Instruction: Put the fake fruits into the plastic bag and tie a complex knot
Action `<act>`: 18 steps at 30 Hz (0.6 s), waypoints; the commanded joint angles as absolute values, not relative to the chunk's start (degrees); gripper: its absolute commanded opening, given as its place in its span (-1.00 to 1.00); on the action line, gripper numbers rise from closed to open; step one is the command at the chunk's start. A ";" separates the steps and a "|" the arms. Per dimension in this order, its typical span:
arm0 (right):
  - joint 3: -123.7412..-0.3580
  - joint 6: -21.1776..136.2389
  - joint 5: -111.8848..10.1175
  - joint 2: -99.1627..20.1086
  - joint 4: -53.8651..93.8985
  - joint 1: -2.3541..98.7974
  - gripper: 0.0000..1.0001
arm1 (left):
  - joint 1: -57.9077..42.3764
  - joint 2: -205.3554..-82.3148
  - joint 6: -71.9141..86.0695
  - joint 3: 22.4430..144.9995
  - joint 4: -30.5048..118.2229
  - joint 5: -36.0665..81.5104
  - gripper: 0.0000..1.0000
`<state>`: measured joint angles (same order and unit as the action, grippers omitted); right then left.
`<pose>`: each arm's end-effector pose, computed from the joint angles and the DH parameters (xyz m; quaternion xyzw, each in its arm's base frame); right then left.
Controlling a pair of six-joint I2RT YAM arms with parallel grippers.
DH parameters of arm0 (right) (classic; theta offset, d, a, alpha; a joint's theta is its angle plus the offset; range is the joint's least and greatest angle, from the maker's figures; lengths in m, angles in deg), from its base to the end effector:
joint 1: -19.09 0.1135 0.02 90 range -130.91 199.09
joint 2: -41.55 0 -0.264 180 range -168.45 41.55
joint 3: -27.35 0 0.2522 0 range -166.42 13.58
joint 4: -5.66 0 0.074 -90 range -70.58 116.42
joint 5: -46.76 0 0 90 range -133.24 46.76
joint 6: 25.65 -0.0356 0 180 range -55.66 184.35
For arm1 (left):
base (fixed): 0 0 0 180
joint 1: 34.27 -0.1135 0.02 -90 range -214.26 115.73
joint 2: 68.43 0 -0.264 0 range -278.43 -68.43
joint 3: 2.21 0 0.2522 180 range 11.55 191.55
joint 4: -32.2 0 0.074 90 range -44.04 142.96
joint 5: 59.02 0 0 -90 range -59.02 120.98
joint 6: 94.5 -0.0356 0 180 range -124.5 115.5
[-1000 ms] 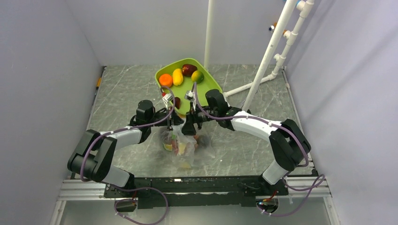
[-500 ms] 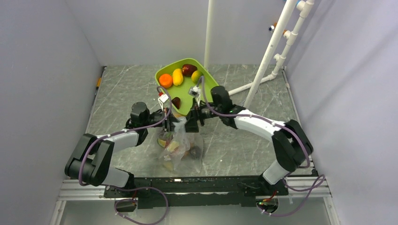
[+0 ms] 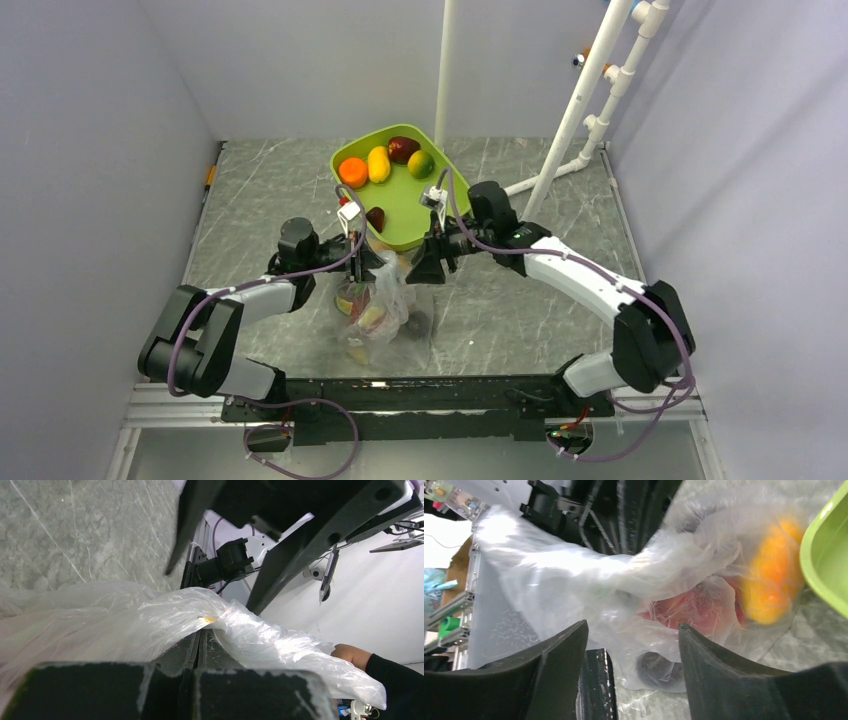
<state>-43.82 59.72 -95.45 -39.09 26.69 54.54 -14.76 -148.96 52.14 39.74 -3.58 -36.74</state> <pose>0.2349 0.2018 0.2839 -0.4177 0.6936 0.5116 0.2877 0.2351 -0.1183 0.2124 0.1728 0.6924 -0.6708 0.2020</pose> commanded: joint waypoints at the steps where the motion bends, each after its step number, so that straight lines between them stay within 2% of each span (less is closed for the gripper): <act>1: -44.94 55.36 -94.33 -42.75 22.27 56.84 0.44 | -13.88 -148.97 50.78 39.89 -6.14 -38.26 -1.00; 6: -46.06 49.61 -95.31 -46.10 10.47 60.49 0.30 | -13.57 -149.31 48.63 40.54 -2.35 -37.75 -1.00; 13: -51.00 50.81 -91.06 -49.95 7.88 64.92 0.22 | -12.47 -149.42 43.38 41.68 6.45 -36.85 -0.95; 16: -51.59 53.20 -90.78 -49.63 11.70 64.92 0.25 | -12.51 -149.52 43.31 41.81 6.51 -37.13 -0.93; 18: -51.10 56.42 -91.50 -47.89 16.88 63.66 0.36 | -12.76 -149.02 43.77 41.26 5.53 -37.34 -0.95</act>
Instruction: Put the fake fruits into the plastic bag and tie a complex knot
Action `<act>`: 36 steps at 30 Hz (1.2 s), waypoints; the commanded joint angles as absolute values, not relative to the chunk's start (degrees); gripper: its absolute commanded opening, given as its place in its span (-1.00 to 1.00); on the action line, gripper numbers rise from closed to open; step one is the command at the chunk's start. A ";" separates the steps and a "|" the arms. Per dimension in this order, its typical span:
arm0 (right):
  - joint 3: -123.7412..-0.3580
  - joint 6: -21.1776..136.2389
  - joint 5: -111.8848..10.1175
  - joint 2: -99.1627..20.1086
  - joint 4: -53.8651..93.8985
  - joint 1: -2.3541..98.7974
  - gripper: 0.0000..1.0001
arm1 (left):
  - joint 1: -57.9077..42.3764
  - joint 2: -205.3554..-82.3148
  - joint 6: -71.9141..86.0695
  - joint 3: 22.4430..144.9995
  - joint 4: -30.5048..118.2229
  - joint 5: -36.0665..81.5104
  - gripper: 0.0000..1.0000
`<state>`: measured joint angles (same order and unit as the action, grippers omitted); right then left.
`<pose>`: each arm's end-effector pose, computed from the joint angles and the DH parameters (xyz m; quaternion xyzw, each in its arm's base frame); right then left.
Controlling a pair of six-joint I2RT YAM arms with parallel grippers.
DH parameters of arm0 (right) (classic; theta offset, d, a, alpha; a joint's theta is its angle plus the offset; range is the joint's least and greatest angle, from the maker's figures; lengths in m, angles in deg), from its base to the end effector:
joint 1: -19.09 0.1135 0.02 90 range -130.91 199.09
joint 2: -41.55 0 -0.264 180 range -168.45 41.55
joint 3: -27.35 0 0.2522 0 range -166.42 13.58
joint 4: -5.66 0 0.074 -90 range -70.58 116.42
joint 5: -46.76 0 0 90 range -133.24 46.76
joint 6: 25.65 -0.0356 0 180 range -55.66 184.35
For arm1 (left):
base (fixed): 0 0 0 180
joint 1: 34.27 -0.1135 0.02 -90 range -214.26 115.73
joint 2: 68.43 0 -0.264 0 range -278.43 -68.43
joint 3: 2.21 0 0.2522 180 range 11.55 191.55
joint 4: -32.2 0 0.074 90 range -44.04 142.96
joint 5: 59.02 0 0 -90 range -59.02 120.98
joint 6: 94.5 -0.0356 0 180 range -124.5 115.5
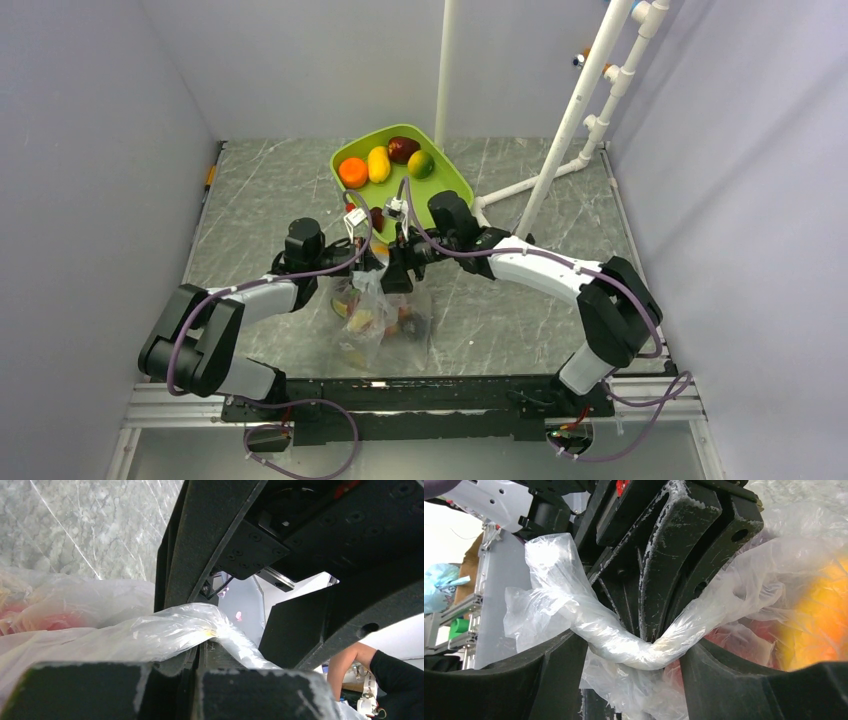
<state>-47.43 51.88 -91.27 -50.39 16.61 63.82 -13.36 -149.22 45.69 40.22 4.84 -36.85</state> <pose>0.2344 0.2695 0.2569 -0.4187 0.6944 0.5313 0.2453 0.2324 -0.1241 0.2009 0.1815 0.7093 -0.6572 0.1792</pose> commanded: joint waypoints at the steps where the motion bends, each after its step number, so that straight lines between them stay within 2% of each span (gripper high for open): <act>1: -50.65 57.66 -92.21 -46.77 19.46 62.72 0.43 | -12.88 -148.68 43.73 41.14 5.48 -37.34 -0.95; 4: -49.80 60.13 -95.09 -43.45 26.33 59.35 0.61 | -12.93 -148.16 43.65 40.91 5.23 -37.08 -0.96; 8: -49.25 63.23 -97.03 -40.09 32.57 57.12 0.70 | -12.93 -148.39 44.05 40.82 4.45 -37.21 -0.96; 11: -47.97 63.81 -96.62 -38.81 34.22 56.12 0.58 | -12.96 -148.41 44.03 40.97 4.34 -37.31 -0.97; 14: -47.38 66.17 -96.13 -39.38 34.50 55.99 0.23 | -12.91 -148.57 44.44 40.97 3.60 -37.39 -0.97; 16: -47.68 65.73 -96.41 -40.71 33.60 56.06 0.09 | -12.96 -148.67 44.81 41.00 2.89 -37.41 -0.97; 21: -47.79 64.43 -96.96 -43.13 30.30 56.77 0.00 | -12.91 -148.92 44.96 41.17 2.58 -37.55 -0.96; 32: -48.07 60.12 -98.91 -45.58 25.68 58.50 -0.06 | -12.82 -149.20 45.61 41.34 1.48 -37.54 -0.96; 36: -48.80 61.69 -99.73 -45.95 27.96 58.66 -0.25 | -12.82 -149.19 45.85 41.36 0.94 -37.40 -0.95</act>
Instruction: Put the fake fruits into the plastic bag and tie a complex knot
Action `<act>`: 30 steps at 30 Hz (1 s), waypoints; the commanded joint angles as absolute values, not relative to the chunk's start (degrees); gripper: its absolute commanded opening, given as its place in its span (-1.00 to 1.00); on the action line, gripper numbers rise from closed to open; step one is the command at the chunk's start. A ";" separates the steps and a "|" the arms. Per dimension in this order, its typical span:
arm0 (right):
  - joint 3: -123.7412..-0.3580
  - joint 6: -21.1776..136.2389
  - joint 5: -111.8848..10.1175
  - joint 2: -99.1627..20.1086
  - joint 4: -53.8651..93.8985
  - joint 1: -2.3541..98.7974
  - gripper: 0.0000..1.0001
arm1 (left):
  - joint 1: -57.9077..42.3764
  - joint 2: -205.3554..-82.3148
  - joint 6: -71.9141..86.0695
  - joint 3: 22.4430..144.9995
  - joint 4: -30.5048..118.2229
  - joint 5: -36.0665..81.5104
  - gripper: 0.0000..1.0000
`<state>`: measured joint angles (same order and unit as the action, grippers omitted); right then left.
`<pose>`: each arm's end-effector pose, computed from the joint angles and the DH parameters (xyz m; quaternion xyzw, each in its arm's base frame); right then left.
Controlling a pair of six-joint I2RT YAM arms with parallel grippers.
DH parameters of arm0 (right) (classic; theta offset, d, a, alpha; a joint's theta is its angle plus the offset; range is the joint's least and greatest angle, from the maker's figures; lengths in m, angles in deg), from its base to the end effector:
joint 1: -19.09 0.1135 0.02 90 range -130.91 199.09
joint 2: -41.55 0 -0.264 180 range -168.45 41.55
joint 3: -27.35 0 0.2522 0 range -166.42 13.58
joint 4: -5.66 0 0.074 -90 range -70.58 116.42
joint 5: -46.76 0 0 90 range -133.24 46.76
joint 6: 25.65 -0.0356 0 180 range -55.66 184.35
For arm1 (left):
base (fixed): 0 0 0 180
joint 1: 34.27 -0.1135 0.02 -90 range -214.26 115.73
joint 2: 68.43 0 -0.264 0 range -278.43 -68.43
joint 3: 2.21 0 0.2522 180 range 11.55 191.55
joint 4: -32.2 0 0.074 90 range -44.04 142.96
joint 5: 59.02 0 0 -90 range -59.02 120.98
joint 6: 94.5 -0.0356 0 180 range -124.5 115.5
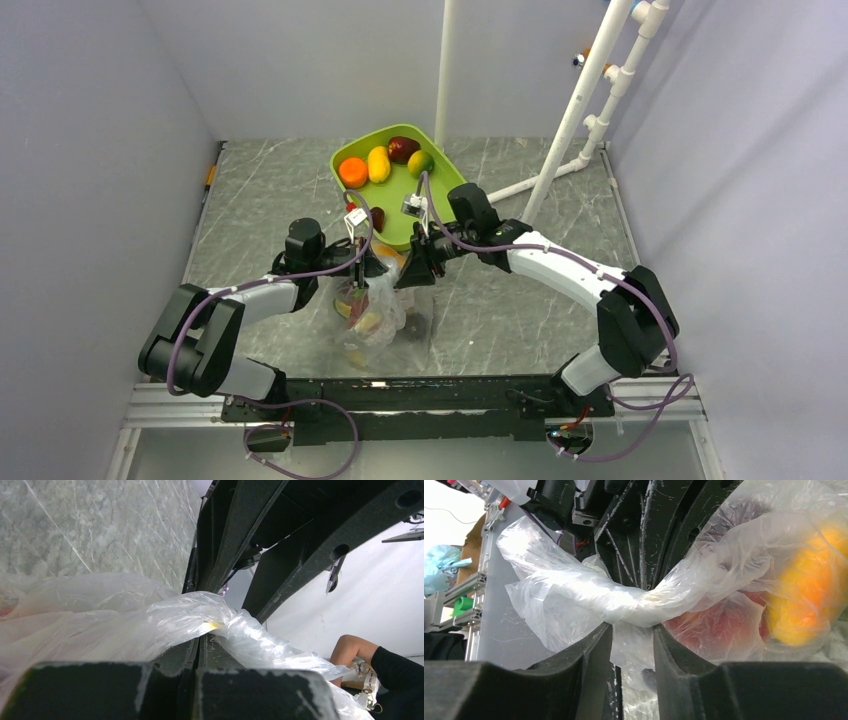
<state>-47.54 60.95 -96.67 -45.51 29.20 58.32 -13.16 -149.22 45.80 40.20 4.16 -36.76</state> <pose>0.2378 0.2310 0.2684 -0.4397 0.6932 0.5208 0.2343 0.2321 -0.1249 0.2018 0.1848 0.7070 -0.6579 0.1821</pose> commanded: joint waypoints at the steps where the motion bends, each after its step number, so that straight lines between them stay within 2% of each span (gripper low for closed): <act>1: -48.69 62.05 -99.80 -45.88 28.24 58.57 -0.35 | -12.82 -149.16 45.81 41.35 0.96 -37.41 -0.94; 3: -48.88 63.14 -100.01 -45.88 29.62 58.64 -0.47 | -12.90 -148.94 45.92 41.20 0.49 -37.29 -0.93; 4: -49.09 63.68 -100.10 -45.96 30.57 58.58 -0.45 | -12.98 -148.66 45.90 41.24 0.29 -37.16 -0.93; 7: -49.10 63.82 -99.83 -45.99 31.38 58.58 -0.22 | -13.00 -148.28 46.30 41.00 -0.73 -36.96 -0.92; 11: -49.11 63.82 -99.56 -46.17 31.13 58.64 -0.30 | -13.00 -148.08 46.42 40.78 -1.14 -36.89 -0.92; 12: -49.30 63.82 -99.70 -46.46 31.11 58.65 -0.36 | -13.00 -148.12 46.65 40.69 -1.51 -36.87 -0.92; 15: -49.91 63.82 -100.49 -46.85 31.33 58.69 -1.00 | -13.00 -148.02 46.67 40.64 -1.40 -37.01 -0.91; 17: -49.89 65.67 -99.92 -46.55 31.71 58.58 -1.00 | -13.26 -147.49 46.10 40.65 -0.21 -37.20 -0.74; 20: -49.90 66.83 -98.51 -45.65 32.58 58.61 -1.00 | -15.43 -144.35 43.22 40.35 4.88 -37.38 -0.22; 23: -49.10 65.98 -97.13 -44.34 31.39 58.58 -1.00 | -19.35 -138.07 32.84 41.59 22.57 -36.96 0.11; 26: -48.71 65.54 -96.58 -43.52 31.06 58.63 -1.00 | -24.12 -131.10 16.83 45.64 44.10 -35.71 0.32; 30: -48.51 65.09 -95.32 -43.08 30.83 58.65 -1.00 | -31.29 -127.03 -10.33 54.39 72.65 -38.31 0.36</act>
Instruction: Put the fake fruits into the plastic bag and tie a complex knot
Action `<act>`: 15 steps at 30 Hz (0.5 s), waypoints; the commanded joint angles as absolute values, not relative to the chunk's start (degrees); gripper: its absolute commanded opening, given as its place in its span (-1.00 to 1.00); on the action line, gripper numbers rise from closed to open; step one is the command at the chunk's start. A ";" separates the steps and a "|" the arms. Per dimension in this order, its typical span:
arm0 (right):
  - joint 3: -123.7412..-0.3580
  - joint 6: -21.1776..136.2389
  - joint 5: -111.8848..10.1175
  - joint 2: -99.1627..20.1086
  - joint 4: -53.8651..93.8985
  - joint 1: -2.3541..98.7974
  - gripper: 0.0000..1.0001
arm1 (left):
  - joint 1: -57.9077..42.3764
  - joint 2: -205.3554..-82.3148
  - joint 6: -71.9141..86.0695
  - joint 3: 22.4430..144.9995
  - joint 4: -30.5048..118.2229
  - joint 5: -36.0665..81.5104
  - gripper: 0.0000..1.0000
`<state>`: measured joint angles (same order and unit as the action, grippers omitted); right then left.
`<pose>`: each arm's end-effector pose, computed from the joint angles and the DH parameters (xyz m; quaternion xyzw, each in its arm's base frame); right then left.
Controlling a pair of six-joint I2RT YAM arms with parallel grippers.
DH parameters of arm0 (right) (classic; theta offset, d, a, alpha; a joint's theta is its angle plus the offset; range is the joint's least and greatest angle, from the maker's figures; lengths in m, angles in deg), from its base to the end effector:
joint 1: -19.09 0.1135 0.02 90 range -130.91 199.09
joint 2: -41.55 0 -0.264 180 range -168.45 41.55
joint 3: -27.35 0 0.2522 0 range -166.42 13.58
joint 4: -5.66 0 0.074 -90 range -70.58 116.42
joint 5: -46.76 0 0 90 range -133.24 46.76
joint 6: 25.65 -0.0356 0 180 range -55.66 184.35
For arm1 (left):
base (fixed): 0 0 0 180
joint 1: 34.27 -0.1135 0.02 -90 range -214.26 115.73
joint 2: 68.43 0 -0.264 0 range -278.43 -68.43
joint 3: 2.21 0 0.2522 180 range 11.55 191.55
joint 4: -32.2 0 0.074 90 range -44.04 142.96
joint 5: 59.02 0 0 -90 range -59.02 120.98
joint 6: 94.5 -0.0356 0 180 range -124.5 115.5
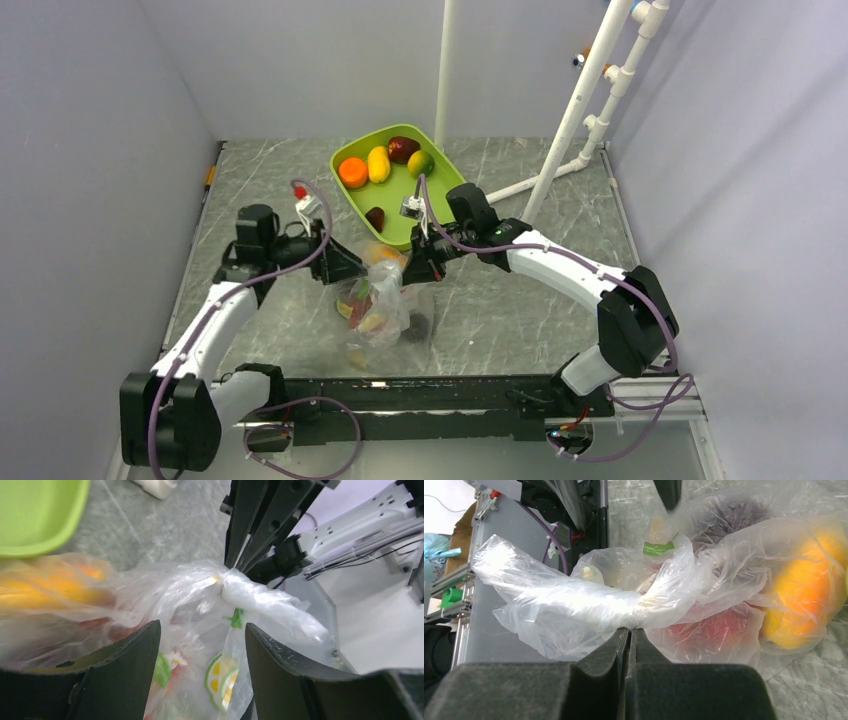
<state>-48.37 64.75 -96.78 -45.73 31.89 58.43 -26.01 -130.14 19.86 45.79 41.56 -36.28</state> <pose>0.2369 0.2312 0.2684 -0.4589 0.6867 0.5123 0.2356 0.2136 -0.0642 0.2518 0.2051 0.7305 -0.5724 0.3109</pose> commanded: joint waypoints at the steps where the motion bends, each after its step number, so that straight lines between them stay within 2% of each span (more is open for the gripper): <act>1: -48.48 64.81 -95.20 -43.07 30.80 58.65 -1.00 | -32.57 -127.14 -19.21 56.96 80.59 -39.19 0.37; 3: -48.09 64.45 -95.00 -42.76 30.20 58.76 -1.00 | -32.95 -127.92 -37.50 62.25 99.17 -40.56 0.39; 5: -47.90 64.43 -94.46 -42.35 29.46 58.93 -1.00 | -32.26 -127.54 -50.33 65.44 110.90 -41.11 0.44; 8: -48.40 64.46 -93.71 -42.22 29.93 59.40 -1.00 | -28.45 -123.67 -38.90 65.35 103.26 -36.57 0.58; 15: -48.89 64.43 -90.29 -41.80 30.65 60.41 -1.00 | -11.52 -121.16 -16.85 66.98 88.28 -24.55 0.58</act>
<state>-48.13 64.55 -92.69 -44.25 31.85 59.69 -17.82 -121.60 -26.96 64.33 94.10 -31.84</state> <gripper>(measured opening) 0.017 0.794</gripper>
